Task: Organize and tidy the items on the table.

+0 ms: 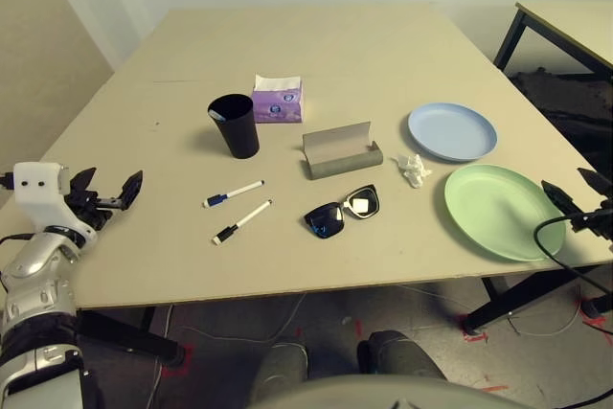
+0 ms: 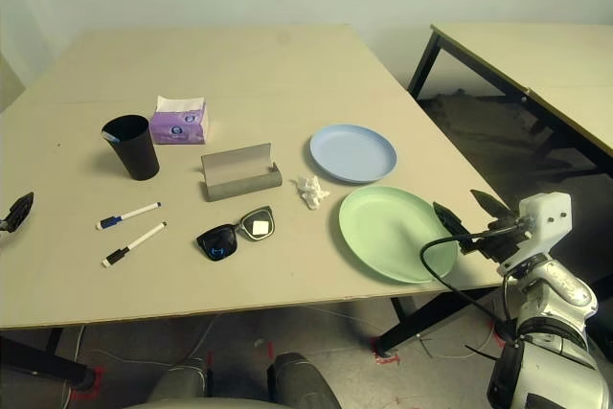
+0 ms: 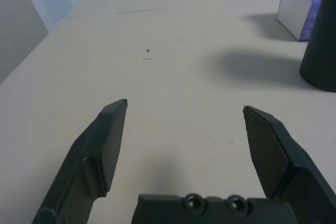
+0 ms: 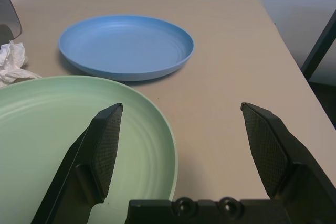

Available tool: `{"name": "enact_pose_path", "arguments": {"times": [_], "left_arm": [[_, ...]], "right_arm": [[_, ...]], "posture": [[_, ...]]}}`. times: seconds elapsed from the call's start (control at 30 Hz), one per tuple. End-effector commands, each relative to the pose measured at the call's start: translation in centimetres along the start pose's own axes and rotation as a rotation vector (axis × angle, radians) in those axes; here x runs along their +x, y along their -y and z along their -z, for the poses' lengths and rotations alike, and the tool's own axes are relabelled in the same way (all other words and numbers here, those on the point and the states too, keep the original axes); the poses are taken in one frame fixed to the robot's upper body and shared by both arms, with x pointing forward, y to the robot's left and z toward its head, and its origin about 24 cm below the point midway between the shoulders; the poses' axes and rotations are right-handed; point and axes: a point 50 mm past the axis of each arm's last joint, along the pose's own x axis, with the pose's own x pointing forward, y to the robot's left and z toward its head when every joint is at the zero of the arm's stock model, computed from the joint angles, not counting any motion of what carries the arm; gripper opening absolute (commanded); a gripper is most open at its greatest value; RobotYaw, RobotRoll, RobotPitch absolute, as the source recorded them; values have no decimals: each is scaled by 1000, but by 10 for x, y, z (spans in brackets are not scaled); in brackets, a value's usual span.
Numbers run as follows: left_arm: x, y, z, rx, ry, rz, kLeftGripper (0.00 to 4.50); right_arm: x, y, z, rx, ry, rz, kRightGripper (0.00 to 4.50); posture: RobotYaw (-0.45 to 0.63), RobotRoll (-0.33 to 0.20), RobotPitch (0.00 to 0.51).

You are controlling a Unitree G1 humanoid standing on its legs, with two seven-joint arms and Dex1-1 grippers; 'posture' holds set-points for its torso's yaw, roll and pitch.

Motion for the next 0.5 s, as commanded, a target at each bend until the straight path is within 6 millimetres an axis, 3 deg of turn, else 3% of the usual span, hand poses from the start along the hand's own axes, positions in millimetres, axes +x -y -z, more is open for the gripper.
{"name": "enact_pose_path", "arguments": {"times": [0.03,0.5], "left_arm": [[4,4,0,10,-2,18,4475],[3,11,4,-7,-2,26,4475]], "right_arm": [[-4,3,-2,-5,-1,6,4500],[-10,13,-12,-27,-11,6,4500]], "posture": [[13,0,17],[-1,0,31]]}}
